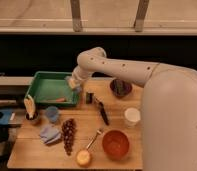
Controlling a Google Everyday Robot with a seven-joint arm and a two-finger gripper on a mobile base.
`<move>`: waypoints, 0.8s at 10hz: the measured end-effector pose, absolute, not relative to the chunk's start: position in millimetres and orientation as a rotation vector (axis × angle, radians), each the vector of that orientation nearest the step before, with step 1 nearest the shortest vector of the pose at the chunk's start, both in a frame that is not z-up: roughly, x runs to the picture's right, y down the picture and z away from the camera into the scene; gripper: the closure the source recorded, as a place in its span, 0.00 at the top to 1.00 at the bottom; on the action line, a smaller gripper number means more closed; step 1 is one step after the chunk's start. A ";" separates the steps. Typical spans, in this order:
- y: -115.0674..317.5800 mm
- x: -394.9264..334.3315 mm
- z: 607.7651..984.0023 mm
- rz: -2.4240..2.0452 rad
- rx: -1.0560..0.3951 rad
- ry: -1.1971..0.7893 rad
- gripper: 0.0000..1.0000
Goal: Place sponge in table surface
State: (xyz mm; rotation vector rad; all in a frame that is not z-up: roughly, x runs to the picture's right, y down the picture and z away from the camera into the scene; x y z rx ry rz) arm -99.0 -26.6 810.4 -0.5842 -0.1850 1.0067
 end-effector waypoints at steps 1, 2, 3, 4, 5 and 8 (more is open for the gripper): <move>-19.3 -89.2 805.8 1.024 -0.585 -0.166 0.00; -12.1 -83.9 802.1 1.035 -0.590 -0.151 0.00; -0.3 -81.6 797.9 1.043 -0.605 -0.129 0.00; 12.7 -81.4 794.1 1.049 -0.623 -0.109 0.00; 23.5 -77.4 791.2 1.059 -0.636 -0.091 0.00; 61.6 -61.1 786.0 1.108 -0.689 -0.012 0.00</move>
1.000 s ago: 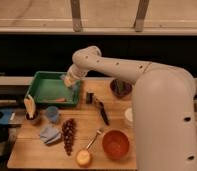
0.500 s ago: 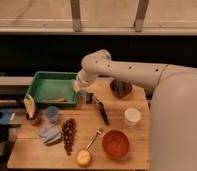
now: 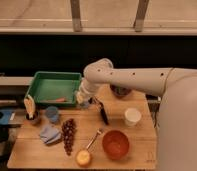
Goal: Place sponge in table surface
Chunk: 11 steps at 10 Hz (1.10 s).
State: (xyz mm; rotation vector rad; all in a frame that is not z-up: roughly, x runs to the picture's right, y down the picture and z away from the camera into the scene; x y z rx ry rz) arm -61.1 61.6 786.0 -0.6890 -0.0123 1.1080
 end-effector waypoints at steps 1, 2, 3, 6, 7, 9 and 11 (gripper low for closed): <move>73.8 -51.3 786.4 1.139 -0.707 0.018 0.00; 89.0 -43.9 787.3 1.160 -0.733 0.055 0.00; 97.4 -41.4 788.2 1.165 -0.751 0.079 0.00; 122.2 -34.0 800.4 1.195 -0.820 0.159 0.22; 124.2 -33.6 802.9 1.198 -0.830 0.169 0.30; 123.7 -36.0 804.2 1.190 -0.855 0.185 0.52; 121.4 -34.3 804.5 1.187 -0.860 0.188 0.67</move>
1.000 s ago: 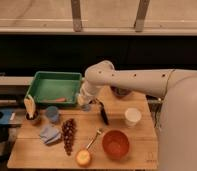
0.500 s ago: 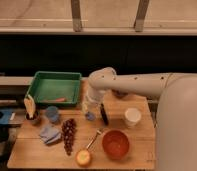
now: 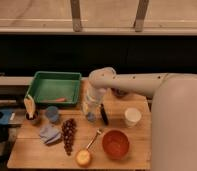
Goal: Place sponge in table surface
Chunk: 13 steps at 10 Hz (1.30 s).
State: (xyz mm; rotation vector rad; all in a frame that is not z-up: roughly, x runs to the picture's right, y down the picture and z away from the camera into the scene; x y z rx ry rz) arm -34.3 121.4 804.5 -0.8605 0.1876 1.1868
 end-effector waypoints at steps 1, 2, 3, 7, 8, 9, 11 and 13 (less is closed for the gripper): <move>114.8 -36.7 801.1 1.182 -0.852 0.171 0.70; 109.2 -39.2 798.6 1.176 -0.842 0.157 0.70; 105.4 -42.6 796.8 1.167 -0.835 0.147 0.70; 97.4 -56.0 793.9 1.139 -0.835 0.114 0.70; 96.7 -56.3 794.0 1.140 -0.835 0.109 0.70; 96.1 -55.2 794.3 1.143 -0.829 0.105 0.70; 70.6 -43.9 789.7 1.189 -0.758 0.055 0.70; 39.1 -34.8 780.8 1.235 -0.687 0.006 0.70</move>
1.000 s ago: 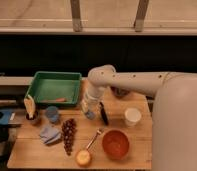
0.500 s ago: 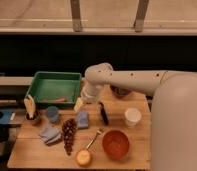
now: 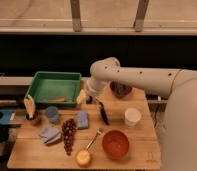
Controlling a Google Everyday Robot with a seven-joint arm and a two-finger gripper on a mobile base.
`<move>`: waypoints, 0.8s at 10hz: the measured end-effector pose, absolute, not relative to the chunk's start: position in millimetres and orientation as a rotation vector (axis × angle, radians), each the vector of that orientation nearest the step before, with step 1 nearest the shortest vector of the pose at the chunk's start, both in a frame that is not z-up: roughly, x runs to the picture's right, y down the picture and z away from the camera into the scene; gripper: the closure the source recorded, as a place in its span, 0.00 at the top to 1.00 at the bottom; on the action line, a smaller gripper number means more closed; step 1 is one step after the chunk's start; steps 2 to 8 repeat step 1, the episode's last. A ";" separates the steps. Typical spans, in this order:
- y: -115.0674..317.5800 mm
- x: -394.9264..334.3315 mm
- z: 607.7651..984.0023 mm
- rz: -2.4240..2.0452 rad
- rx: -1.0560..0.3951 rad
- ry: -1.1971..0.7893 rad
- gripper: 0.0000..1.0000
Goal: Place sponge in table surface
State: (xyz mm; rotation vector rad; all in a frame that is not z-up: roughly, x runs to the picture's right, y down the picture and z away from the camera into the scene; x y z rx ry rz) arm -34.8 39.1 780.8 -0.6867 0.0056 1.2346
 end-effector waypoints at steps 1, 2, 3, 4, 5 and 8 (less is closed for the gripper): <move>37.5 -33.3 780.7 1.238 -0.681 0.004 0.70; 37.5 -33.3 780.7 1.238 -0.681 0.004 0.70; 37.5 -33.3 780.7 1.238 -0.681 0.004 0.70; 37.5 -33.3 780.7 1.238 -0.681 0.004 0.70; 37.5 -33.3 780.7 1.238 -0.681 0.004 0.70; 37.5 -33.3 780.7 1.238 -0.681 0.004 0.70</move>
